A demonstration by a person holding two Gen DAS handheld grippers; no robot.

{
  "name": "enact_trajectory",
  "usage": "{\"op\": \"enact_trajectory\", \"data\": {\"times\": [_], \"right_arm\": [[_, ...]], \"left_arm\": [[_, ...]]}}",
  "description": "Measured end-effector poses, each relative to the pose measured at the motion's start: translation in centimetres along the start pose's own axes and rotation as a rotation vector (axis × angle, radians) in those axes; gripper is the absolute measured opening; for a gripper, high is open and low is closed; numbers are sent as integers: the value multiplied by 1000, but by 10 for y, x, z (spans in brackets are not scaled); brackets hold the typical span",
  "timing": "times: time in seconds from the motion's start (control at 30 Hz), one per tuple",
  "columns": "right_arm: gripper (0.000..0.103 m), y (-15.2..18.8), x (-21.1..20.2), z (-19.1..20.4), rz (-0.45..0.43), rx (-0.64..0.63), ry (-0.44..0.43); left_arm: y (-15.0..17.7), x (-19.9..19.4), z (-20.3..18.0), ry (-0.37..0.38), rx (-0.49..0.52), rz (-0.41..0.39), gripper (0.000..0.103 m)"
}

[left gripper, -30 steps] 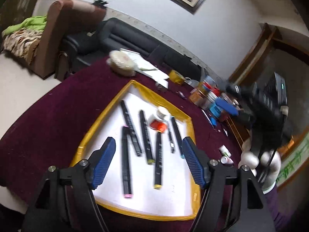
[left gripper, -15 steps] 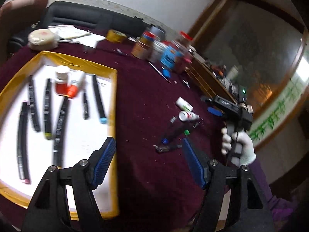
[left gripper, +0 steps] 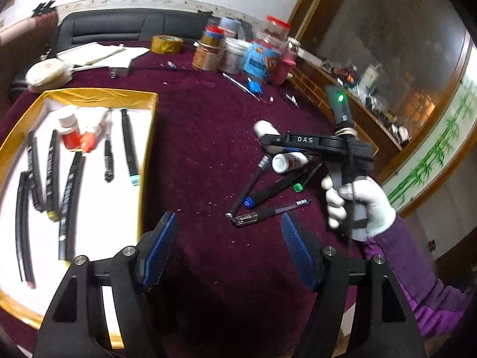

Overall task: Organize rigid objects
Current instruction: 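Return the left tool to the pile and grasp the white pill bottle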

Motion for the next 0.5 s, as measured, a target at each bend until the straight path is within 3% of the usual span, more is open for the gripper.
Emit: {"op": "enact_trajectory", "data": {"times": [0.23,0.33,0.5], "right_arm": [[36,2,-34,-33,-170,144,-68],[37,3,-43,-49,-204,214,-53],[37,2,-48,-52,-222,247,-68]], "left_arm": [[-18,62,-36,-37,133,79,70],[-33,91,-38,-43,120,114,70],[-62,116,-40,-16,56,108,70]]}}
Point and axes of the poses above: each gripper's, at about its wrist camera, not at the fingertips, and x roughly the way its jaws point, z to its left, y to its underside, the point moved 1 cm from there along x, roughly the way its jaws point, and after that the axes turned 2 degrees about x, right-handed, at the moved point
